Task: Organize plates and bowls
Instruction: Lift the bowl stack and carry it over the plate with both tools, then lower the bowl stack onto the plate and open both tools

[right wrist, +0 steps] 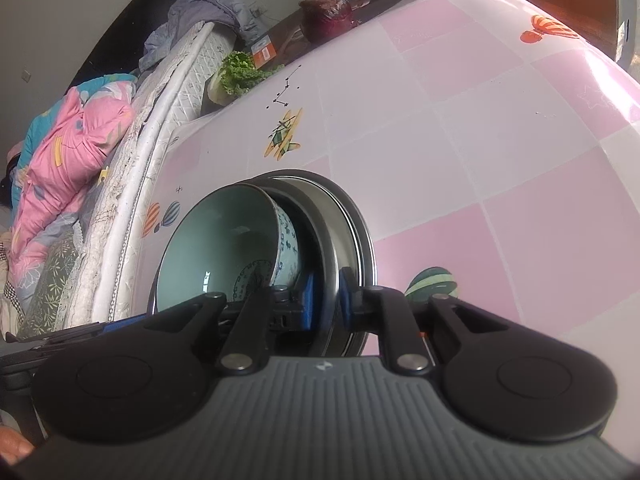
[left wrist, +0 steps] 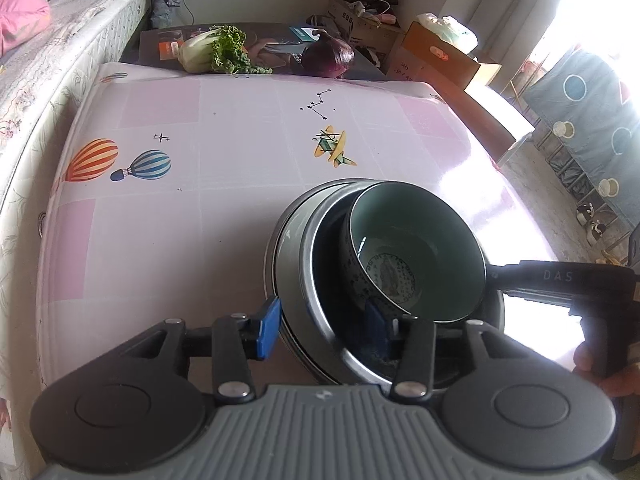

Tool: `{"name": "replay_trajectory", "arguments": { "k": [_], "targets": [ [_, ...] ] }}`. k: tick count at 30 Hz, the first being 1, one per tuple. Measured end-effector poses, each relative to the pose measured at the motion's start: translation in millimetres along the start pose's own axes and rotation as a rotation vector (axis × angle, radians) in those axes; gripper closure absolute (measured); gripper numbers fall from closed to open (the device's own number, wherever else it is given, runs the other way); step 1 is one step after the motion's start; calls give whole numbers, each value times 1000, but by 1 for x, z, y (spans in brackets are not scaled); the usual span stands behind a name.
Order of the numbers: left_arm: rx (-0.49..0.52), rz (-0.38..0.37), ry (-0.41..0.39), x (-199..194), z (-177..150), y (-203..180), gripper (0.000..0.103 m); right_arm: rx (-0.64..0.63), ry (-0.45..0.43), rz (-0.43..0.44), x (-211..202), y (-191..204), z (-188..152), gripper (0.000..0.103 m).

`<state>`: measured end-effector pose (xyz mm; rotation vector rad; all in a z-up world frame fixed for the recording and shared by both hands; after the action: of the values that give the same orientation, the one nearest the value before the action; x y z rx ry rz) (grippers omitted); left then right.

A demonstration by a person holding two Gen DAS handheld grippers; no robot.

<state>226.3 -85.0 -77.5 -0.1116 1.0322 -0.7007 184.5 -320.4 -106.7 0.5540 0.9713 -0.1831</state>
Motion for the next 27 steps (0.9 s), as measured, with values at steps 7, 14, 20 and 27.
{"name": "replay_trajectory", "arguments": {
  "k": [7,14,20,27],
  "targets": [
    [24,-27,-38,-22,-2,-7,36,5,-44,11,-17,-4,-2,83],
    [98,-11,-87,-41,-19,-22,26,-79,-165,11,-62,-3,-26,57],
    [159,16,-146,-63,-31,-37,13,-173,-245,-12,-99,6,-54,47],
    [273,91,-212,-84,-49,-62,0,-318,-387,-106,-143,25,-89,22]
  ]
}}
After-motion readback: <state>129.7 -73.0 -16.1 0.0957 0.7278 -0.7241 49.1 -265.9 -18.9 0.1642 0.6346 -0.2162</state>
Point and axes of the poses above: each gripper's, at about its wrist camera, not at the fingertips, and x roughly the way its jaws point, y to its left, z to its top, the point moved 5 cm from there along x, roughly the way its jaws point, and after that the axes turned 11 degrees about -z, right-handed, at the moved point
